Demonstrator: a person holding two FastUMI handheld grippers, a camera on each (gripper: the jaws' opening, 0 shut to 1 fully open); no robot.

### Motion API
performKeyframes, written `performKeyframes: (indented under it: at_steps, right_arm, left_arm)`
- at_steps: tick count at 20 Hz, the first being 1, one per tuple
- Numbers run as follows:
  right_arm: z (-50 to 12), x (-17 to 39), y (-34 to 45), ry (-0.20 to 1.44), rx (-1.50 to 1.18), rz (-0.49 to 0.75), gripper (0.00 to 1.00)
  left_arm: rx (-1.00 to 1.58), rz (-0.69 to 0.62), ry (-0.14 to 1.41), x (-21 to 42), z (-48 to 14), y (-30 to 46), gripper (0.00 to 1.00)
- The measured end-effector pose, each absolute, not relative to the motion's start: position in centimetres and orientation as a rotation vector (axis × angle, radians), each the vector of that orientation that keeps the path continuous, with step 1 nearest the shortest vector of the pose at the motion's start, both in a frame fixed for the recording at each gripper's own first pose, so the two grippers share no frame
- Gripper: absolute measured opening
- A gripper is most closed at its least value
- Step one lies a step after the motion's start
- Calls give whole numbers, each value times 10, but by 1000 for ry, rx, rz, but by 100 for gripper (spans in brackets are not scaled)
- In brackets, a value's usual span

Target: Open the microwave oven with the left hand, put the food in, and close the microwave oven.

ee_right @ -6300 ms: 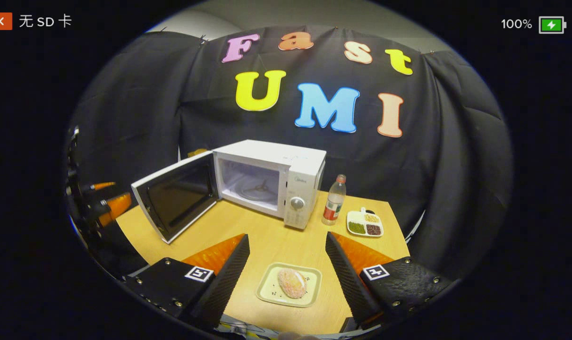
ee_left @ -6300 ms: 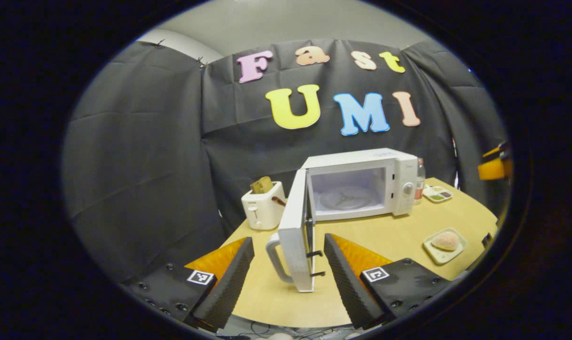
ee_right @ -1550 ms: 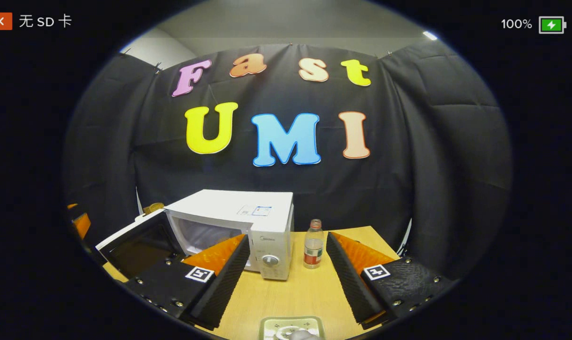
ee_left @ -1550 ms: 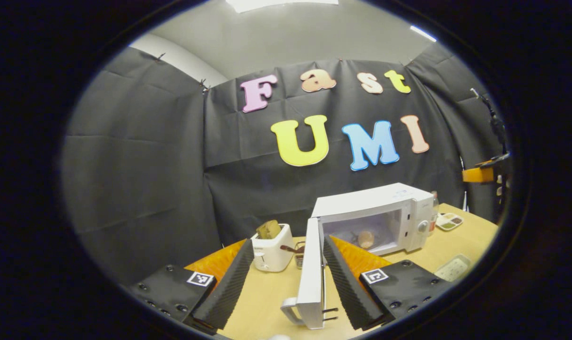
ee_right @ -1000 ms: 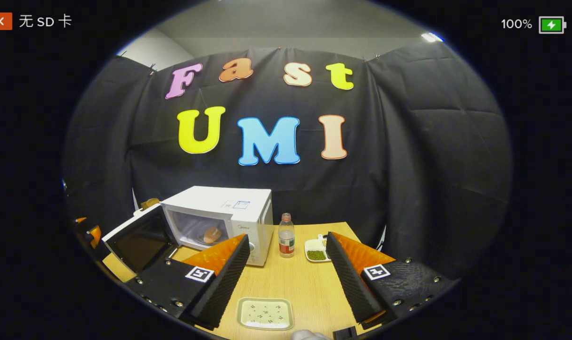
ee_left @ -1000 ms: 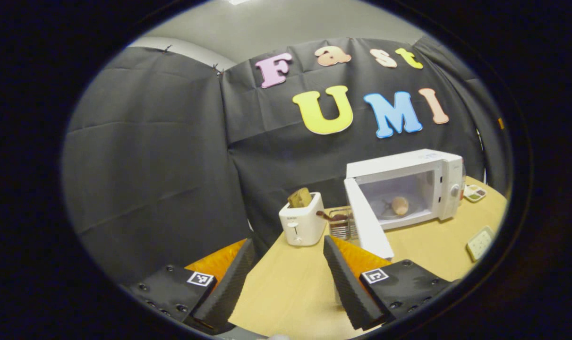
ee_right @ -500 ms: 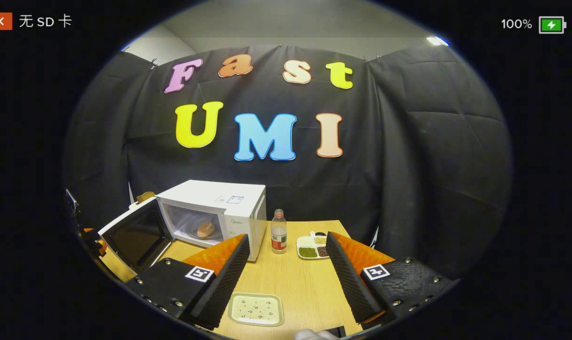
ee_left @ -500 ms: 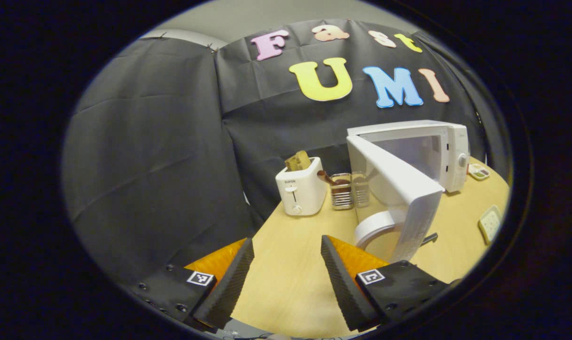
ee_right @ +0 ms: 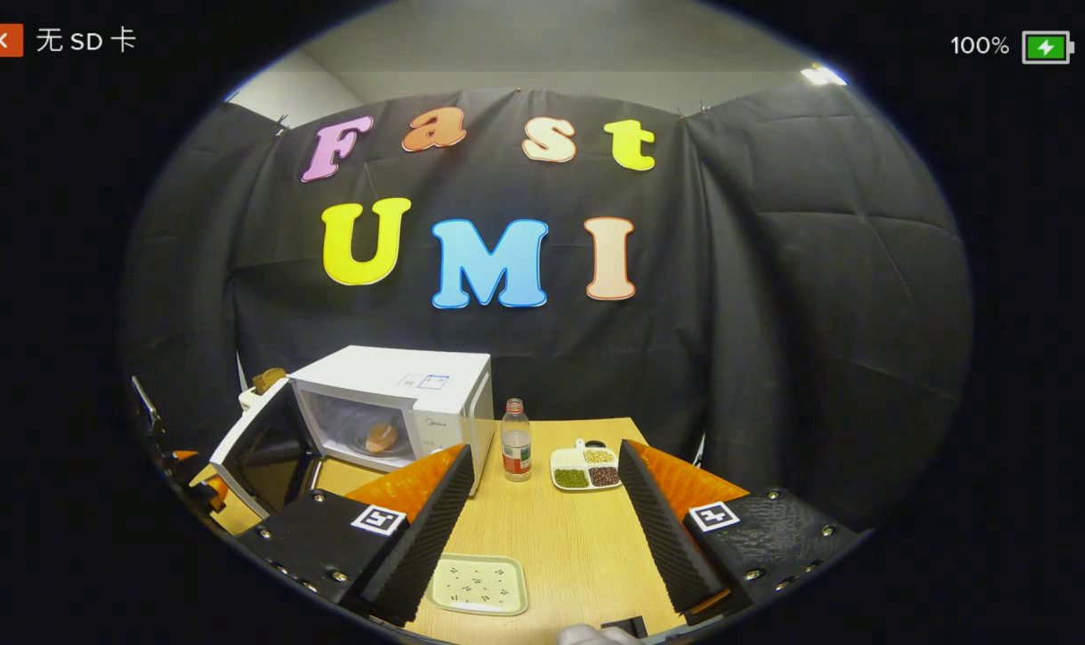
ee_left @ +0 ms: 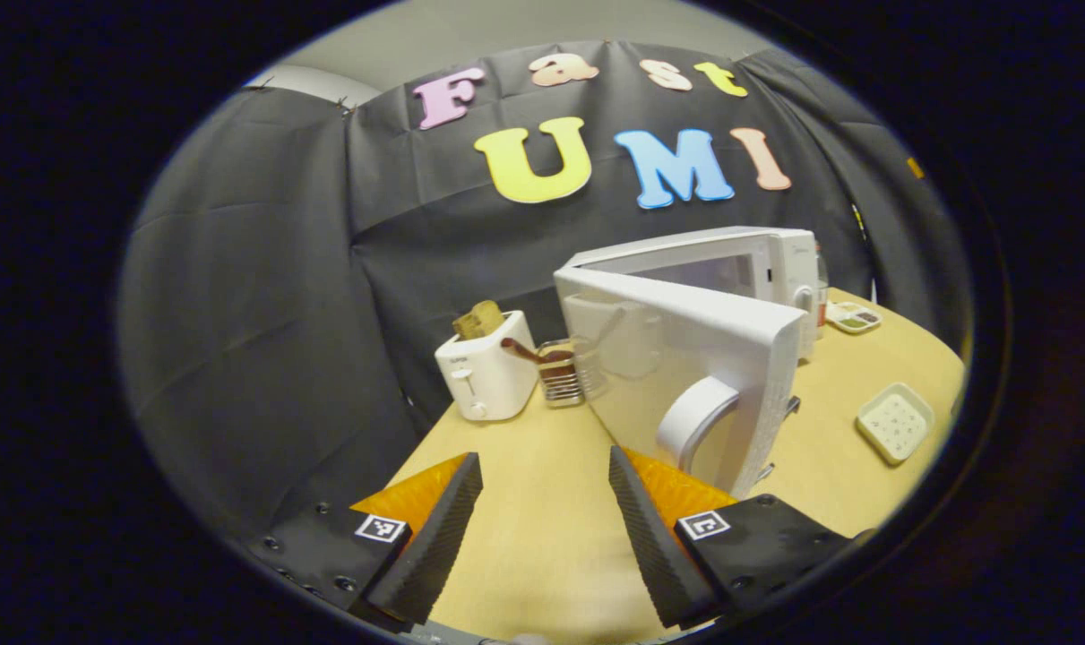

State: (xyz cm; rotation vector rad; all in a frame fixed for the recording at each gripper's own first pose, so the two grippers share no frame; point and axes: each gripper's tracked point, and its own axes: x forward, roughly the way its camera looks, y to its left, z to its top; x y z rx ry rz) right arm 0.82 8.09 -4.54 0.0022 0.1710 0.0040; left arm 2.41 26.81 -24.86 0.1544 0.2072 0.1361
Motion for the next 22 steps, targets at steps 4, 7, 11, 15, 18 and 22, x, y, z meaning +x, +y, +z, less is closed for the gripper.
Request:
performKeyframes:
  at_steps: [4, 7, 11, 15, 18, 22]
  right_arm:
    - [-46, 2, 64, 182, 1, -21, 99]
    - [-49, -3, 53, 198, -2, -43, 99]
    - [-54, -15, 39, 217, 1, -68, 99]
    - [-67, -17, 25, 253, -2, -94, 99]
    - [-69, -9, 25, 272, 10, -80, 99]
    - [-68, 5, 20, 269, -16, -79, 99]
  left_arm:
    - [159, 40, 185, 51, -243, 206, 94]
    - [156, -37, 167, 71, -235, 161, 95]
    - [187, -119, 149, 101, -228, 116, 95]
    - [189, -174, 140, 133, -221, 79, 95]
    - [184, -202, 138, 160, -219, 55, 94]
    - [163, -209, 136, 196, -218, 34, 95]
